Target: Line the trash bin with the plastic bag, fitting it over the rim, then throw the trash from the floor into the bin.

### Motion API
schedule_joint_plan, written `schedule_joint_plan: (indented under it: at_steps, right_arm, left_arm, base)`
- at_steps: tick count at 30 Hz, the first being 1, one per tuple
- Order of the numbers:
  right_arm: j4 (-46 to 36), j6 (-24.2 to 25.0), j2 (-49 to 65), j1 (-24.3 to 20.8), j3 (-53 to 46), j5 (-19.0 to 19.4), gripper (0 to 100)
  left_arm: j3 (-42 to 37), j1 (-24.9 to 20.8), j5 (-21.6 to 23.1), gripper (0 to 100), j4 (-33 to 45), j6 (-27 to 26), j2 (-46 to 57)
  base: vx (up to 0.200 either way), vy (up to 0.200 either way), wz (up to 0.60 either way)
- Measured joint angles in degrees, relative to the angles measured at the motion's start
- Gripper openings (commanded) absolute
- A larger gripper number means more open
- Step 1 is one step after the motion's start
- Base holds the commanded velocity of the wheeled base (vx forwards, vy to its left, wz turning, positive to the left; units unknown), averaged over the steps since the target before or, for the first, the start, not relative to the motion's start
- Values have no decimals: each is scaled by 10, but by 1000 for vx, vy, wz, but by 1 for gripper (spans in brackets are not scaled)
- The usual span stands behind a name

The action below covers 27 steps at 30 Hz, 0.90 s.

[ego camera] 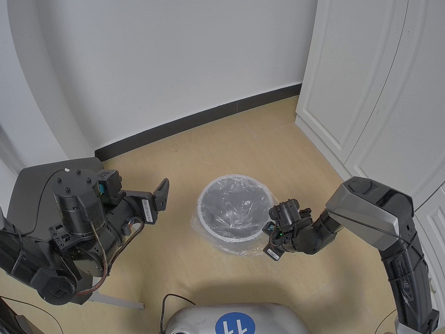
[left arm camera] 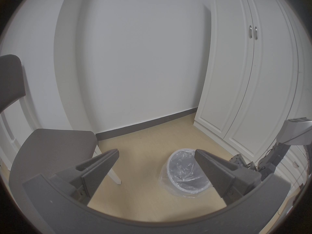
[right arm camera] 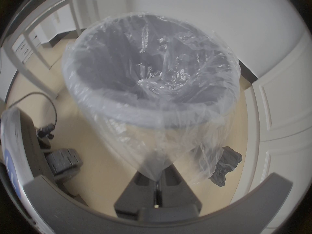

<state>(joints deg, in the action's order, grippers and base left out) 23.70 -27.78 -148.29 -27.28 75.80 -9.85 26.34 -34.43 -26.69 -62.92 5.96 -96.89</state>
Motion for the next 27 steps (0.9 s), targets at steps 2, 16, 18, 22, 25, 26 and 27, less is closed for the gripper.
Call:
schedule_joint_plan:
  at_steps: [2,16,18,22,25,26,27]
  right_arm:
    - [6,-15,4,6,-17,7,0]
    - [77,-4,9,4,-31,15,100]
    - [87,-1,9,2,-36,16,100]
    - [96,-1,19,3,-58,18,100]
    - [97,-2,36,5,-79,24,100]
    - [97,-4,43,7,-87,25,100]
    - [97,-6,49,9,-93,25,100]
  left_arm:
    - [0,0,0,100,0,0,0]
    - [1,0,0,100,0,0,0]
    - [1,0,0,100,0,0,0]
    - [1,0,0,100,0,-2,0]
    - [1,1,0,100,0,-6,1]
    - [2,1,0,100,0,-8,2]
    - [2,2,0,100,0,-10,2]
  base:
    - [0,0,0]
    - [0,0,0]
    - [0,0,0]
    - [0,0,0]
    - [0,0,0]
    - [0,0,0]
    - [0,0,0]
